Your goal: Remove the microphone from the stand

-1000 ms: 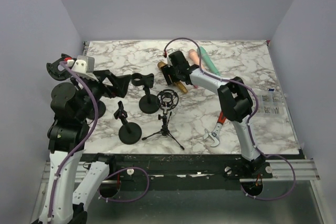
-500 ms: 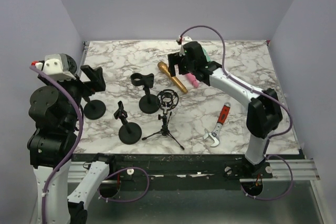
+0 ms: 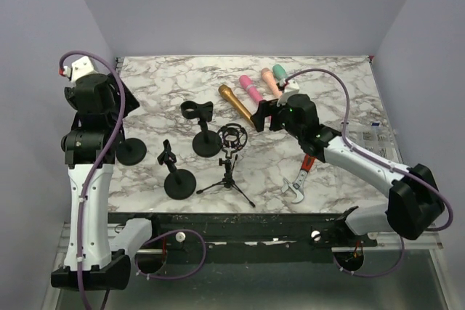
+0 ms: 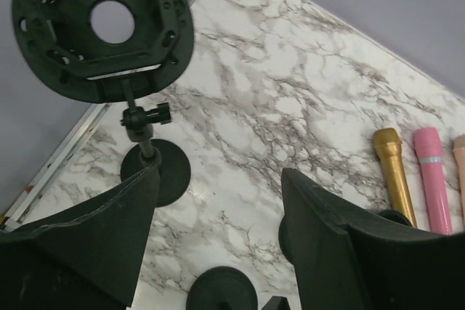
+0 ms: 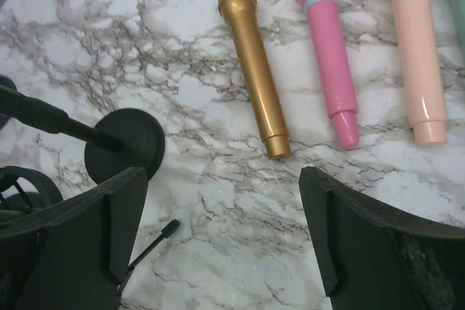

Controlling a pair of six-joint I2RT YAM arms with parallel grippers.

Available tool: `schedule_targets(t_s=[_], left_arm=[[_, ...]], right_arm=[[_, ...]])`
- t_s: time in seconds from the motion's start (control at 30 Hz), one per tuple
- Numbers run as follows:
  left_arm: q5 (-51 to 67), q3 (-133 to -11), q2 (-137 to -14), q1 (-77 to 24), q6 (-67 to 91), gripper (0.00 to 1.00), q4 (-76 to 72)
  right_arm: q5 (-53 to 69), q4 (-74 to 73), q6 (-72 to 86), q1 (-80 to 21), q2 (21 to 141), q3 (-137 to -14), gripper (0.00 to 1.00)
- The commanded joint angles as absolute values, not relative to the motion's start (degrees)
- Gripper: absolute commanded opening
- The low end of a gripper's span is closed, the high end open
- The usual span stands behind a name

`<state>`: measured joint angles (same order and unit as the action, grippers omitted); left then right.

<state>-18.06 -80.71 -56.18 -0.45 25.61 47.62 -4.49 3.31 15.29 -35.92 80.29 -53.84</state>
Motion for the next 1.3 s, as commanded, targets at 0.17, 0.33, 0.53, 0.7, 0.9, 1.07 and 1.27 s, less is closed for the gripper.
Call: schedule_targets(t_s=[0.17,0.33,0.53,0.7,0.9,1.07,1.27], left_arm=[[-17.36,-77.11,-57.86,8.08,24.61,0.54,45.56],[-20.0,-75.14,-58.78,9.05,21.68,0.5,42.71],[-22.87,-73.2,-58.6,10.36,21.85,0.48,40.31],[-23.3,-73.04,-58.8,11.09,22.39,0.43,38.83],[-22.98,-73.56,-59.57,12.48,24.32,0.39,38.15],[-22.27,-73.21,-60.45,12.81,25.27,0.35,37.79],[-22.87,-71.98,-61.04,12.84,25.62,0.31,37.0]], right_arm=[[-9.14,20.21,16.81,-35.86,72.51,-45.03,0.93],[-9.23,21.01,16.7,-35.86,73.55,-44.58,0.93],[-9.66,21.37,16.41,-35.86,74.19,-44.43,0.93],[-9.88,21.71,16.16,-35.84,74.23,-44.21,0.93],[-10.33,22.05,15.99,-35.86,73.83,-43.86,0.93],[-10.3,22.24,15.87,-35.86,73.56,-43.59,0.93],[-10.26,22.46,15.88,-35.86,73.27,-43.42,0.93]])
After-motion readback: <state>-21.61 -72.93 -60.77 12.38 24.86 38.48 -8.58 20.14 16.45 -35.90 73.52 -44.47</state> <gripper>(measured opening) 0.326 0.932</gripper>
